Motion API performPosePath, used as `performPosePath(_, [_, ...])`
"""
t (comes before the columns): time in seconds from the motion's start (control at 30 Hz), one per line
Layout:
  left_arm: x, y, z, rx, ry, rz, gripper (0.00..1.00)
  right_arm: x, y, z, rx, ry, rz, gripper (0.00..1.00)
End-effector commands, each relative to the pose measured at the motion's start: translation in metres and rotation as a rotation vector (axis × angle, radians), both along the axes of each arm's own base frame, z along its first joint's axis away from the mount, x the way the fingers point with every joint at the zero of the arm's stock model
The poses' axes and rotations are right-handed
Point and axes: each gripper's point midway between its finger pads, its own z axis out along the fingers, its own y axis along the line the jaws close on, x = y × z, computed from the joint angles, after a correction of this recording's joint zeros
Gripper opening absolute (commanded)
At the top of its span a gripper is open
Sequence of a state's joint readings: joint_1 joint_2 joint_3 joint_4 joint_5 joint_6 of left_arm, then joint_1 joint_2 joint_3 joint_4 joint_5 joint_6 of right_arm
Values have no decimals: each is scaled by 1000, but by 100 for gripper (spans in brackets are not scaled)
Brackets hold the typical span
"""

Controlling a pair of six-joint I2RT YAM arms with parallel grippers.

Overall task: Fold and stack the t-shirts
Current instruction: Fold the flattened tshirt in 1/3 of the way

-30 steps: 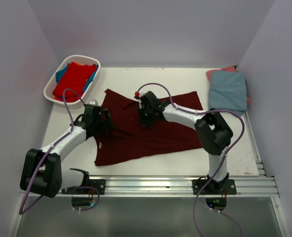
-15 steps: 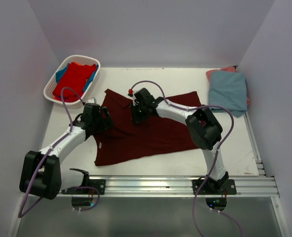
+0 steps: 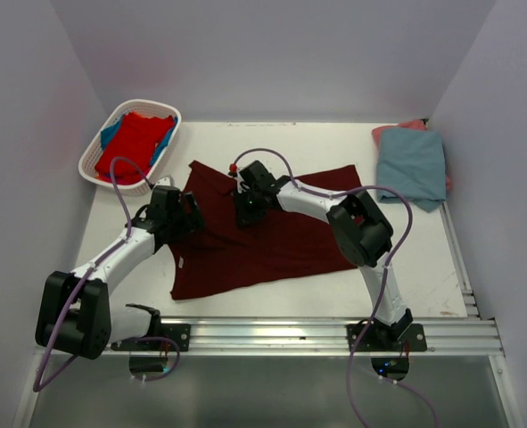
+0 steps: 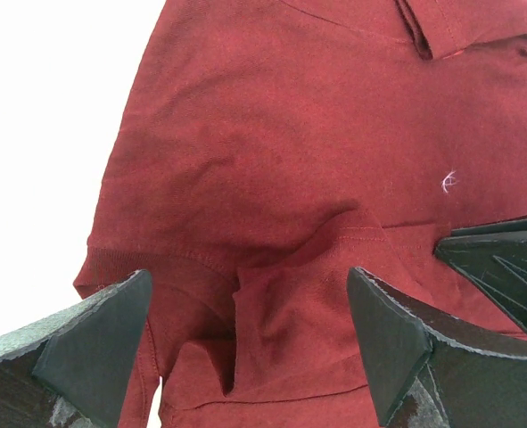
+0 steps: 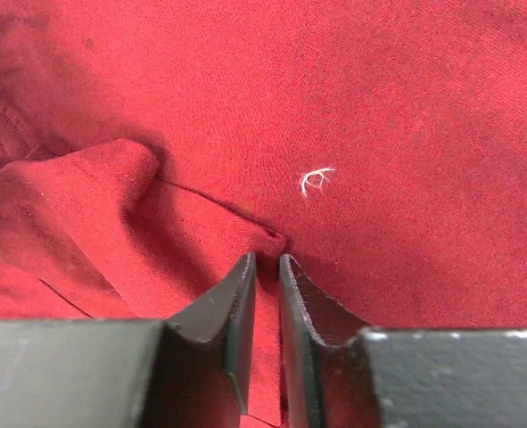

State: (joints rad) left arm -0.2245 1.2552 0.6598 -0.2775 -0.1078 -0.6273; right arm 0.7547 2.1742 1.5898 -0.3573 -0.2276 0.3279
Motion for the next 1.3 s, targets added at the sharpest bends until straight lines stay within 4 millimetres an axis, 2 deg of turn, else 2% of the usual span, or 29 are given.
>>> performPosePath(0.0, [15,-2,13,-13,-63,4,94,1,9,6,18,-6,27,19])
performPosePath(0.07, [15,-2,12,-12,-62,3,94,0,9,5,17,-3,28,17])
performPosePath(0.1, [15,-2,13,-14,-64,2,94,0,9,6,17,-4,27,13])
performPosePath(0.13, [15,-2,13,-14,-63,-1,93,0,7,4,14,-3,26,6])
performPosePath(0.2, [15,-2,12,-13,-63,0,91,0,7,5,14,-5,25,0])
performPosePath(0.37, [15,-3,13,-16,-68,-8,87,-4,3,7,14,-8,25,0])
performPosePath(0.6, [17,-6,16,-28,-84,-20,85,-6,-7,34,34,-76,4,0])
performPosePath(0.63, [17,-6,16,-29,-82,-21,85,-5,-8,43,42,-93,1,0])
performPosePath(0.87, [18,-7,14,-28,-83,-26,85,3,-16,62,42,-163,-43,0])
performPosePath(1.0, [18,-7,10,-25,-70,-29,85,14,-27,65,4,-217,-115,0])
performPosePath(1.13, [19,-7,2,-19,-53,-32,85,30,-48,61,-96,-265,-227,0])
performPosePath(1.27, [21,-7,-1,-17,-49,-33,85,35,-59,54,-156,-269,-286,0])
